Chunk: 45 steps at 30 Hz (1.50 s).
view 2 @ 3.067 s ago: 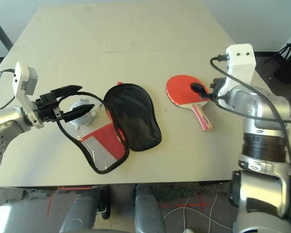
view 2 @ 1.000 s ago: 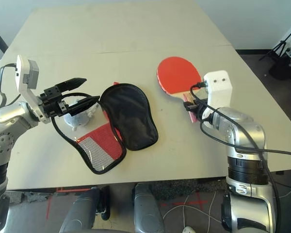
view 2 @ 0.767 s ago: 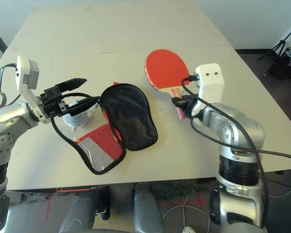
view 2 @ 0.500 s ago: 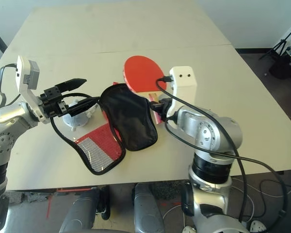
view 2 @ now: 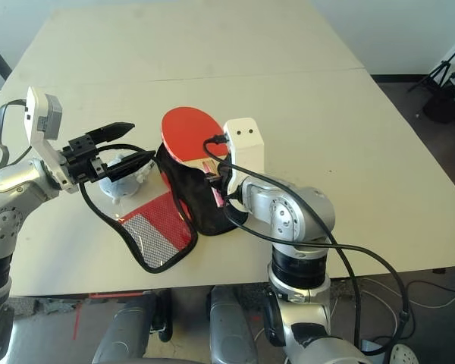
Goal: Store the ping-pong paddle in its case and zip it.
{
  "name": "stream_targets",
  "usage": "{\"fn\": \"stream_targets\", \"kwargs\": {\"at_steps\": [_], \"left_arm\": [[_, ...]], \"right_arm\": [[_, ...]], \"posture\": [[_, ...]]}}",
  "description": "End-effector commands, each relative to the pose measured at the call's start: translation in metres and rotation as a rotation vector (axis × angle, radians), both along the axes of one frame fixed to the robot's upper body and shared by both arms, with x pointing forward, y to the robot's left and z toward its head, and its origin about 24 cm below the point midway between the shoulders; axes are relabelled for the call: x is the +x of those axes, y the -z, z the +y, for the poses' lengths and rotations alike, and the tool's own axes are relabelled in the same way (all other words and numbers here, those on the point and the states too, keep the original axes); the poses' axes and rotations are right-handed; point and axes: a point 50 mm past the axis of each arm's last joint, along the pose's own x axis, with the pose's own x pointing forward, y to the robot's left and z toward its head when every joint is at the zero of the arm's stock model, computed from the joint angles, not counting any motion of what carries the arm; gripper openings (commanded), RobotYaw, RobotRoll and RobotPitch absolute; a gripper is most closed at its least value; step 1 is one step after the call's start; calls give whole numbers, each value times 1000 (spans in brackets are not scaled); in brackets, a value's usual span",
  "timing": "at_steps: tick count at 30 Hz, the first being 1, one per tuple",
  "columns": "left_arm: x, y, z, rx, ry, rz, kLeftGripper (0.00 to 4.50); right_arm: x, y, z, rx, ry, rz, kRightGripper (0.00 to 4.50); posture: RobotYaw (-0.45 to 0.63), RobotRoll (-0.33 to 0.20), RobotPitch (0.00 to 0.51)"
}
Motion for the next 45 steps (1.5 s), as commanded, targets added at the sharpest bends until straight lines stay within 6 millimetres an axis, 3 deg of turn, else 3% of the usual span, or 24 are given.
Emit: {"fn": "stream_targets", "kwargs": {"at_steps": [1, 21, 30, 35, 37, 45], "left_arm": [[-3, 3, -1, 17, 3, 9, 4500], [-3, 8, -9, 9, 19, 25, 4500], [-4, 10, -10, 14, 23, 31, 4500], [-2, 10, -11, 13, 25, 27, 4500], [-1, 11, -11, 13, 26, 26, 4500], [0, 11, -10, 12, 24, 20, 4500]], "right_arm": [[-6, 12, 6, -12, -38, 73, 1094], [-19, 19, -8, -100, -44, 79, 1094], [-14, 16, -5, -36, 49, 65, 1094], [-13, 11, -8, -25, 0, 59, 1094], [-14, 9, -10, -13, -20, 60, 1843], [-20, 1, -22, -40, -76, 34, 4157]], "posture": [[-21, 0, 230], [-38, 0, 262], [-38, 0, 263], [-41, 0, 246], [-42, 0, 243], [-39, 0, 238]]}}
